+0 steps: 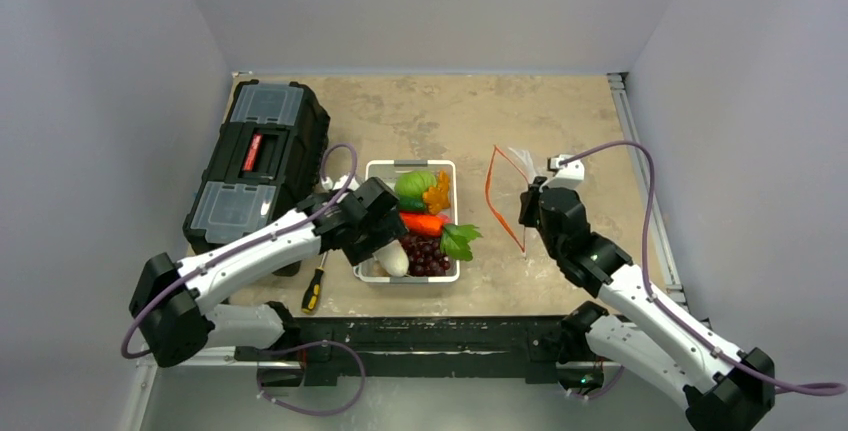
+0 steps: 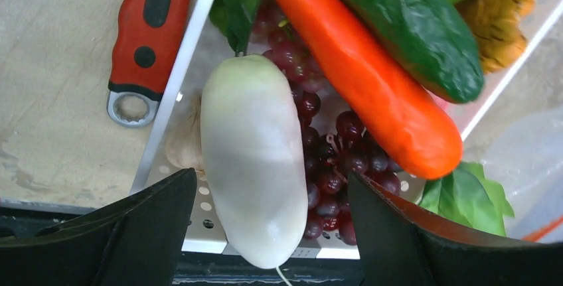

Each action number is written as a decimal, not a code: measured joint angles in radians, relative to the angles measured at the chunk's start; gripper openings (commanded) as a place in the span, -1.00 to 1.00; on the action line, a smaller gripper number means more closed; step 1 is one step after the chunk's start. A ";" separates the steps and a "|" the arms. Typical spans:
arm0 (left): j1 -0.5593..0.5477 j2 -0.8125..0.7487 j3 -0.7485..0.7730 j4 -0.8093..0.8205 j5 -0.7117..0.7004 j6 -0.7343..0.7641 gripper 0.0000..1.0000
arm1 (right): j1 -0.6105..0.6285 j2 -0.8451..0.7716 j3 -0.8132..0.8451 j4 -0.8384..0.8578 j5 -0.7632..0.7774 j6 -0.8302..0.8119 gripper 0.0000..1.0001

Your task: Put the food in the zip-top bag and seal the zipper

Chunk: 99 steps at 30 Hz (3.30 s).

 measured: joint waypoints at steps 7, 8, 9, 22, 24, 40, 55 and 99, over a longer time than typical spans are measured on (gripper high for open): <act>0.007 0.084 0.013 -0.034 0.026 -0.161 0.42 | 0.000 -0.023 -0.008 0.002 -0.011 0.000 -1.00; 0.007 0.087 0.013 -0.036 0.028 -0.182 0.40 | 0.000 -0.026 -0.008 0.001 -0.012 0.000 -1.00; 0.007 0.090 0.013 -0.038 0.031 -0.200 0.39 | 0.000 -0.029 -0.009 0.002 -0.013 0.000 -1.00; 0.007 0.143 0.011 -0.042 0.069 -0.304 0.11 | 0.000 -0.043 -0.011 0.002 -0.036 0.000 -1.00; 0.007 0.143 0.011 -0.041 0.069 -0.305 0.03 | 0.000 -0.045 -0.011 0.003 -0.035 0.000 -1.00; 0.008 -0.134 -0.003 -0.040 0.015 -0.134 -0.96 | 0.000 -0.042 -0.012 0.005 -0.035 0.000 -1.00; -0.043 -0.232 -0.085 0.673 0.445 0.438 -1.00 | 0.000 -0.034 -0.013 0.008 -0.037 0.000 -1.00; -0.037 0.565 0.483 0.597 0.436 0.133 -1.00 | -0.006 -0.128 -0.046 0.019 -0.106 -0.012 -1.00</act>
